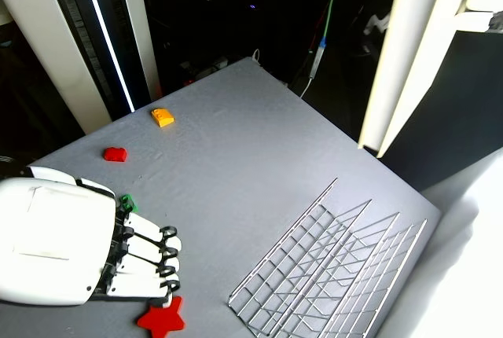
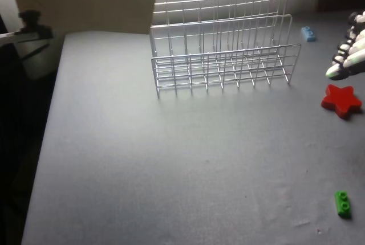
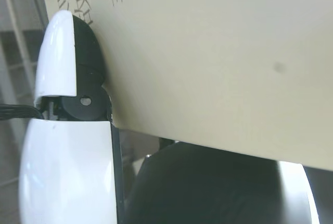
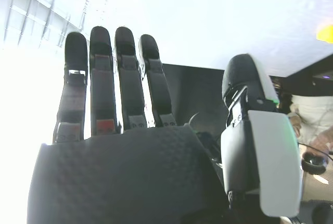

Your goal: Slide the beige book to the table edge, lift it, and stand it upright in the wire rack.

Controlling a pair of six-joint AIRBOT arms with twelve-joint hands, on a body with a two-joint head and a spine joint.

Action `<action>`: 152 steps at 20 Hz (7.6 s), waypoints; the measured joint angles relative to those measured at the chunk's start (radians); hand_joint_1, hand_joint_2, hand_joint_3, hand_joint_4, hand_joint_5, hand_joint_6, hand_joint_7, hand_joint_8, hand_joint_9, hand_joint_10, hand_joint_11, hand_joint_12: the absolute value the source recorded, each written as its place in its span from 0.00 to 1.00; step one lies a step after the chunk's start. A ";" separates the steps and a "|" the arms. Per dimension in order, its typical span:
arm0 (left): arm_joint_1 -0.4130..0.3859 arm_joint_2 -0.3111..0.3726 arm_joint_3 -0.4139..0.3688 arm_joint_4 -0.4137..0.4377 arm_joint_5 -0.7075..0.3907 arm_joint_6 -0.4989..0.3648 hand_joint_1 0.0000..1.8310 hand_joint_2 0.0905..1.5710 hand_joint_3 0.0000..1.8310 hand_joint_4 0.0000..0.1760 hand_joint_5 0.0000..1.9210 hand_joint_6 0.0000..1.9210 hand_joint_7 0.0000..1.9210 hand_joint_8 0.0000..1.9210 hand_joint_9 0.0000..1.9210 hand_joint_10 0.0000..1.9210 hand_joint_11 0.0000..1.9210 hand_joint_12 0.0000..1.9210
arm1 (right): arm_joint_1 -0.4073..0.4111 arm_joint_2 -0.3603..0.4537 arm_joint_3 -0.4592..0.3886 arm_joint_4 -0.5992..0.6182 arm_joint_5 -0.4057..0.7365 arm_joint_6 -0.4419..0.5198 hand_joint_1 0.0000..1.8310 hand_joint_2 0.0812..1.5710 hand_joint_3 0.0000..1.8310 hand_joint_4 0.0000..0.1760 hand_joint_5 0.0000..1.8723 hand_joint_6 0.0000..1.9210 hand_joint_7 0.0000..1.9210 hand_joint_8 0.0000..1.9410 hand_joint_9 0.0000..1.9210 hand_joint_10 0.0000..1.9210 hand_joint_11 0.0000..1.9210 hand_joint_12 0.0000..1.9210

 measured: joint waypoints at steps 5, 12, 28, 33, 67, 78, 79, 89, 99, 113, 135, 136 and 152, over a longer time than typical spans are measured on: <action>-0.059 -0.086 0.030 -0.011 0.008 0.001 0.80 0.78 0.00 0.00 0.36 0.70 0.27 0.71 0.31 0.79 0.40 0.81 | -0.009 0.002 0.005 -0.003 -0.013 0.005 0.13 0.72 0.00 0.00 0.19 0.00 0.20 0.00 0.19 0.00 0.00 0.52; -0.063 -0.186 0.103 -0.208 0.037 0.078 0.80 0.78 0.00 0.00 0.36 0.70 0.26 0.72 0.31 0.80 0.40 0.81 | 0.051 0.004 0.024 -0.277 0.089 0.244 0.10 0.74 0.00 0.00 0.20 0.00 0.20 0.00 0.19 0.00 0.00 0.50; -0.049 -0.306 0.140 -0.136 0.026 0.073 0.80 0.78 0.00 0.00 0.36 0.70 0.26 0.73 0.31 0.79 0.40 0.82 | 0.067 0.000 0.026 -0.313 0.128 0.274 0.11 0.74 0.00 0.00 0.19 0.00 0.18 0.00 0.18 0.00 0.00 0.47; -0.041 -0.351 0.163 -0.153 0.022 0.066 0.80 0.77 0.00 0.00 0.36 0.70 0.27 0.72 0.32 0.78 0.39 0.82 | 0.077 0.000 0.026 -0.313 0.130 0.262 0.11 0.74 0.00 0.00 0.20 0.00 0.20 0.00 0.19 0.00 0.00 0.50; 0.007 -0.607 0.415 -0.188 -0.029 0.025 0.80 0.77 0.00 0.00 0.37 0.69 0.28 0.71 0.32 0.77 0.40 0.80 | 0.104 0.000 0.018 -0.316 0.153 0.233 0.12 0.73 0.00 0.00 0.21 0.00 0.21 0.00 0.20 0.00 0.01 0.51; 0.053 -0.694 0.509 -0.207 -0.068 0.021 0.80 0.78 0.00 0.00 0.37 0.68 0.25 0.74 0.30 0.81 0.37 0.84 | 0.113 0.000 0.013 -0.311 0.156 0.234 0.10 0.74 0.00 0.00 0.22 0.00 0.21 0.00 0.21 0.00 0.00 0.51; 0.056 -0.707 0.525 -0.208 -0.067 0.020 0.80 0.78 0.00 0.00 0.38 0.68 0.27 0.73 0.30 0.79 0.37 0.84 | 0.113 0.000 0.013 -0.311 0.156 0.234 0.11 0.73 0.00 0.00 0.22 0.01 0.21 0.00 0.21 0.00 0.00 0.51; 0.093 -0.761 0.583 -0.245 -0.073 0.017 0.80 0.77 0.00 0.00 0.36 0.70 0.28 0.71 0.32 0.78 0.39 0.83 | 0.134 -0.013 0.012 -0.309 0.156 0.215 0.12 0.73 0.00 0.00 0.22 0.00 0.21 0.00 0.20 0.00 0.00 0.51; 0.104 -0.794 0.602 -0.283 -0.076 0.021 0.80 0.77 0.00 0.00 0.37 0.68 0.28 0.70 0.32 0.77 0.39 0.83 | 0.134 -0.019 0.008 -0.310 0.161 0.208 0.10 0.73 0.00 0.00 0.22 0.00 0.22 0.00 0.21 0.00 0.01 0.51; 0.125 -0.800 0.584 -0.333 -0.095 0.028 0.81 0.75 0.00 0.00 0.41 0.65 0.31 0.71 0.35 0.75 0.41 0.79 | 0.134 -0.021 0.000 -0.309 0.167 0.206 0.10 0.74 0.00 0.00 0.22 0.00 0.21 0.00 0.20 0.00 0.00 0.51; 0.160 -0.676 0.509 -0.338 -0.097 0.022 0.19 0.62 0.00 0.00 0.22 0.00 0.17 0.00 0.14 0.00 0.00 0.35 | 0.133 -0.018 -0.014 -0.308 0.182 0.205 0.10 0.74 0.00 0.00 0.22 0.00 0.22 0.00 0.21 0.00 0.01 0.52; 0.161 -0.663 0.503 -0.338 -0.098 0.023 0.19 0.62 0.00 0.00 0.22 0.00 0.17 0.00 0.14 0.00 0.00 0.35 | 0.133 -0.018 -0.015 -0.310 0.184 0.204 0.10 0.74 0.00 0.00 0.22 0.00 0.22 0.00 0.21 0.00 0.01 0.52; 0.349 -0.071 0.093 -0.252 0.044 0.468 0.23 0.63 0.00 0.00 0.17 0.01 0.10 0.00 0.06 0.00 0.00 0.20 | 0.112 -0.024 -0.026 -0.013 0.253 -0.087 0.08 0.75 0.00 0.00 0.21 0.00 0.21 0.00 0.20 0.00 0.00 0.50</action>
